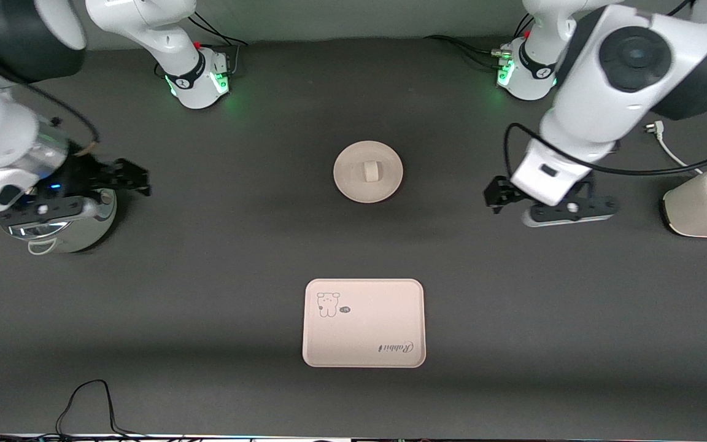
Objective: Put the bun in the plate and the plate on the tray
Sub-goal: 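Raise the left gripper away while the right gripper reaches the plate, then grasp the plate rim with the right gripper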
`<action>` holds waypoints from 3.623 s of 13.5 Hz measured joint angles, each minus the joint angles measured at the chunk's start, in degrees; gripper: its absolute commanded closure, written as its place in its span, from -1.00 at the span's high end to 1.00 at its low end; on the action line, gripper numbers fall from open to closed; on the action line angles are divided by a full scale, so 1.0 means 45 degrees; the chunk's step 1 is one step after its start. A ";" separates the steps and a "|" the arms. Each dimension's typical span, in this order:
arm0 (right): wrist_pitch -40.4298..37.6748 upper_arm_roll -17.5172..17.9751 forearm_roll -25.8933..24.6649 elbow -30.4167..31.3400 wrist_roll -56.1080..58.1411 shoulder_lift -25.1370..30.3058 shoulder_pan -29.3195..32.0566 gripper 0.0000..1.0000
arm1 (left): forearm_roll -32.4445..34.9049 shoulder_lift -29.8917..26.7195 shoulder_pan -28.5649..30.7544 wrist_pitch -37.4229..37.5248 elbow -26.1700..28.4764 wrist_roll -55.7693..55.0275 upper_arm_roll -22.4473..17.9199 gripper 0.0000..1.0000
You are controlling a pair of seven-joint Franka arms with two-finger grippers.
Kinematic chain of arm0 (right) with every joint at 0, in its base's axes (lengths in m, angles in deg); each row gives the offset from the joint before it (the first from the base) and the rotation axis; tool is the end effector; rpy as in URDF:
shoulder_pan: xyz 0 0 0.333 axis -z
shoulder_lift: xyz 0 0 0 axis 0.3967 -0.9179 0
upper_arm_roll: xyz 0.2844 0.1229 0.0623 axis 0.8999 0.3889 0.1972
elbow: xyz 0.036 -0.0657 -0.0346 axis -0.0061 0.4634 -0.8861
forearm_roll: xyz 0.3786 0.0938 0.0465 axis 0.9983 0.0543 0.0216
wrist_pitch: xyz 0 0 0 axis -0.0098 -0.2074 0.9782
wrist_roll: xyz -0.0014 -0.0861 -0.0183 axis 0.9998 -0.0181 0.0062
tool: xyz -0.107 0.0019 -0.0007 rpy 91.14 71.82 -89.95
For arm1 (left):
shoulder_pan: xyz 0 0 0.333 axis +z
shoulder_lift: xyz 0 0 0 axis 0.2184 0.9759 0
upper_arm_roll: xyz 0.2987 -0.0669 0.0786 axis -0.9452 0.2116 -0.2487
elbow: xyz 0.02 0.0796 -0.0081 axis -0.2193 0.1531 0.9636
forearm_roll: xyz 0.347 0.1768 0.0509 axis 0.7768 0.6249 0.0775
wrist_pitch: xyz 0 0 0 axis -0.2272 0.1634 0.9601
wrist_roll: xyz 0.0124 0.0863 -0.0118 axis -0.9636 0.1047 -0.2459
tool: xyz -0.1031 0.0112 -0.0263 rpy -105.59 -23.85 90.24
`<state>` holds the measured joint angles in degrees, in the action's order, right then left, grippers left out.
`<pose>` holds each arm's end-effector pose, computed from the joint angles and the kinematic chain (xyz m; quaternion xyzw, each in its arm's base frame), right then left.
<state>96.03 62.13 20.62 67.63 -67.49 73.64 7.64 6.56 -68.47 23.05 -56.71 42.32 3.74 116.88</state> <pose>0.5637 0.1424 0.5769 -0.9977 -0.0458 0.0361 0.0353 0.5644 -0.2038 0.5497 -0.9984 -0.0500 -0.0244 0.0062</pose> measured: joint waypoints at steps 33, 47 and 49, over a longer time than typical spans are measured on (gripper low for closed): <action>1.2656 0.2328 0.2405 0.8828 -0.6190 -0.1910 -0.5851 1.00 | -0.0782 -0.1567 -0.1342 0.2595 -0.0600 0.6291 -0.5190 1.00; 1.2937 0.1905 0.2408 0.7811 -0.7208 -0.4004 -0.6332 1.00 | -0.0803 -0.1431 -0.1134 0.2600 -0.0588 0.6291 -0.5339 1.00; 1.3393 0.1906 0.2408 0.7883 -0.7223 -0.4154 -0.6490 1.00 | -0.0809 -0.1428 -0.1134 0.2600 -0.0588 0.6291 -0.5319 1.00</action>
<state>156.30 70.71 31.46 103.11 -99.99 54.95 -21.57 2.92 -74.89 17.95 -45.01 39.67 32.05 92.95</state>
